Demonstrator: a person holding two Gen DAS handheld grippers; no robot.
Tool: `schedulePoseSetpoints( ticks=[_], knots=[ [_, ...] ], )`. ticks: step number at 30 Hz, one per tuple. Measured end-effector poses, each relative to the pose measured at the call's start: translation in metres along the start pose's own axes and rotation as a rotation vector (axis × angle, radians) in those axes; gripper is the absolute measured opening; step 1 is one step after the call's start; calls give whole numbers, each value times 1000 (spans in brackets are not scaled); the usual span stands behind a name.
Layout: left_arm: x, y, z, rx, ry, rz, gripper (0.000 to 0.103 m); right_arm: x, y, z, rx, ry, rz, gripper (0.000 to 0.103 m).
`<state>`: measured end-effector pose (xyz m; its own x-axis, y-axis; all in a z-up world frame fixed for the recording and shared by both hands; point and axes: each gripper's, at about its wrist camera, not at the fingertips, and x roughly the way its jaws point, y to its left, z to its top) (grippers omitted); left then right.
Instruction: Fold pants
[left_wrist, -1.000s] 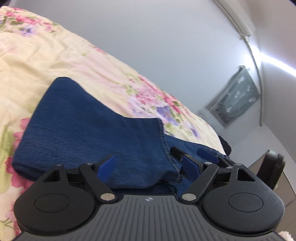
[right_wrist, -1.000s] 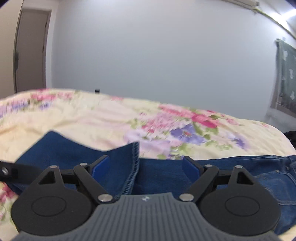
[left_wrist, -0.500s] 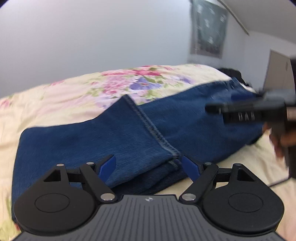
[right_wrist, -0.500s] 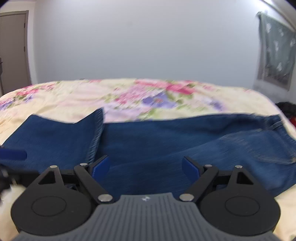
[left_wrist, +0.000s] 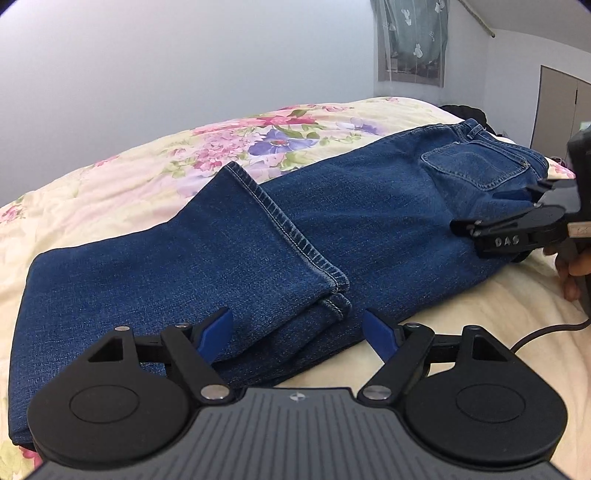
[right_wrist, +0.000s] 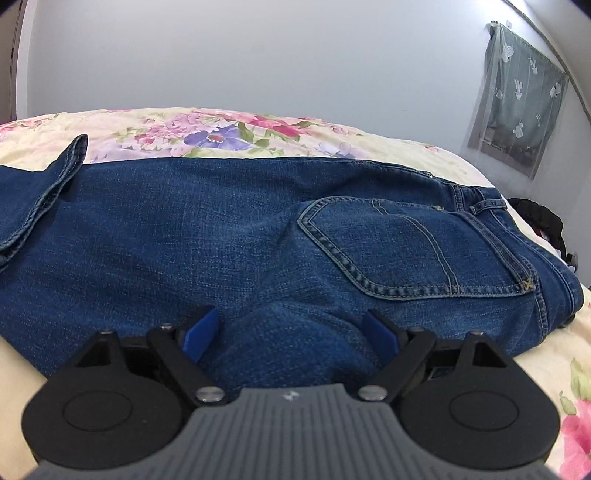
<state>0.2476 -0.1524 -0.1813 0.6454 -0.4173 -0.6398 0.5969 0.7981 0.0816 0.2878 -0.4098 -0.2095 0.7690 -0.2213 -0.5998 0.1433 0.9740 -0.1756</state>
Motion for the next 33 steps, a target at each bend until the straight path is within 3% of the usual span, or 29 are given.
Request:
schedulePoseSetpoints(
  ticks=[6,10,11,15,20,24,30,33],
  knots=[
    [14,-9,1,69,14,20,93,-36,1,2,31,-110,0,82],
    [17,-8,1,30,12,5,88,-31,-1,-7,-2,-26,21,82],
    [17,-7,1,15,10,5,86,-29,-4,-10,24,-25,35,82],
    [12,-2,2,-33,-20,12,58,-30,-7,-7,46,-17,47,82],
    [10,-7,1,21,-22,49,43,-39,-7,-8,46,-21,56,82],
    [10,-26,-4,197,-9,96,44,-45,-7,-10,51,-23,55,82],
    [8,-38,-13,402,-23,146,58,-45,-2,-7,57,-16,54,82],
    [12,-39,-11,411,-17,163,58,-45,-1,-7,58,-16,55,82]
  ],
)
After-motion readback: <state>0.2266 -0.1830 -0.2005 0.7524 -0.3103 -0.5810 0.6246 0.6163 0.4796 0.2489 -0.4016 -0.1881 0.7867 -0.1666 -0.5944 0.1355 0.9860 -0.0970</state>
